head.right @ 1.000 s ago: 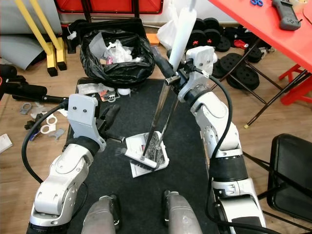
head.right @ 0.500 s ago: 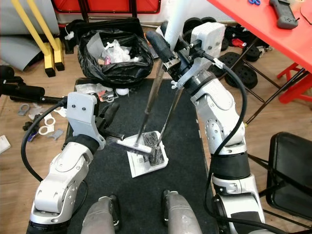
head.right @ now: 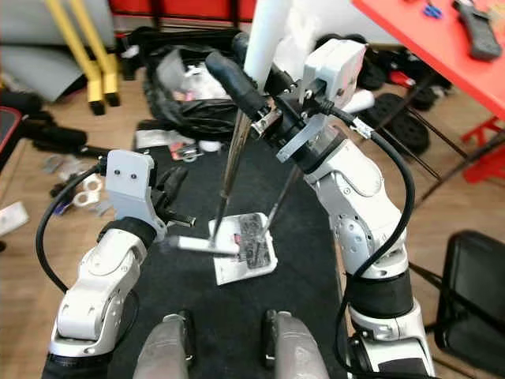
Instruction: Sweep floor
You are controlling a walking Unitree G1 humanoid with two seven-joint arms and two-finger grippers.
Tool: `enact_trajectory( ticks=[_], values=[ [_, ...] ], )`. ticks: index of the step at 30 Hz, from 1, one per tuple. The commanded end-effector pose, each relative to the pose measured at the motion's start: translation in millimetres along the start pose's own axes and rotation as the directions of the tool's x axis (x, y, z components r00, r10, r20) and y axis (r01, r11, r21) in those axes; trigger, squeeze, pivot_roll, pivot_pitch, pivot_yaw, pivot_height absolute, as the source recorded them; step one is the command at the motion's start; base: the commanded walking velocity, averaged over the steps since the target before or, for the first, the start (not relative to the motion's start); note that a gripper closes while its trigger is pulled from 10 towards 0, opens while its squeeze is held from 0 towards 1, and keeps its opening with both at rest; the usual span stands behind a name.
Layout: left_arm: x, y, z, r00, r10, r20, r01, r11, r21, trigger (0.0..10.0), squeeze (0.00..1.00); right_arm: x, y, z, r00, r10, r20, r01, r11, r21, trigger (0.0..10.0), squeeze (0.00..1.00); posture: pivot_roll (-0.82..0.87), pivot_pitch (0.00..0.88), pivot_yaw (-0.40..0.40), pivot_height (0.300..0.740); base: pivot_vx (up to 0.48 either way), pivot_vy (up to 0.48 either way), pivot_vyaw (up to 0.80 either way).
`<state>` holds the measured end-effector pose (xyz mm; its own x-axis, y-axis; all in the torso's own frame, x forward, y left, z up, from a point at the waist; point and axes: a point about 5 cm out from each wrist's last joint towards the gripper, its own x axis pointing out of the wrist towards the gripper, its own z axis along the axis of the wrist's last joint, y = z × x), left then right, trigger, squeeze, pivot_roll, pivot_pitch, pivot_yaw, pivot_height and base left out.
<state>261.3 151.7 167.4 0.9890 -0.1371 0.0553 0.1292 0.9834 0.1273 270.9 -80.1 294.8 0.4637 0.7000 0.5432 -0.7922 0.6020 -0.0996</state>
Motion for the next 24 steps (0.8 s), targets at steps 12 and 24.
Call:
enact_trajectory(
  ticks=[12, 24],
  values=[
    [-7.4, 5.5, -8.9, 0.999, 0.041, -0.026, -0.041, 0.999, 0.022, 10.0, 0.00, -6.9, 12.9, -1.3, 0.998, 0.059, -0.024, -0.060, 0.998, -0.025, 10.0, 0.00, -0.12, 0.187, -0.147, 0.740, 0.000, 0.000, 0.79],
    [-11.0, 11.0, -10.8, 0.999, 0.034, -0.037, -0.032, 0.998, 0.046, 10.0, 0.00, -23.2, 16.2, -22.3, 0.995, 0.009, -0.101, -0.008, 1.000, 0.005, 10.0, 0.00, -0.11, 0.181, -0.132, 0.740, 0.000, 0.000, 0.79]
  ],
)
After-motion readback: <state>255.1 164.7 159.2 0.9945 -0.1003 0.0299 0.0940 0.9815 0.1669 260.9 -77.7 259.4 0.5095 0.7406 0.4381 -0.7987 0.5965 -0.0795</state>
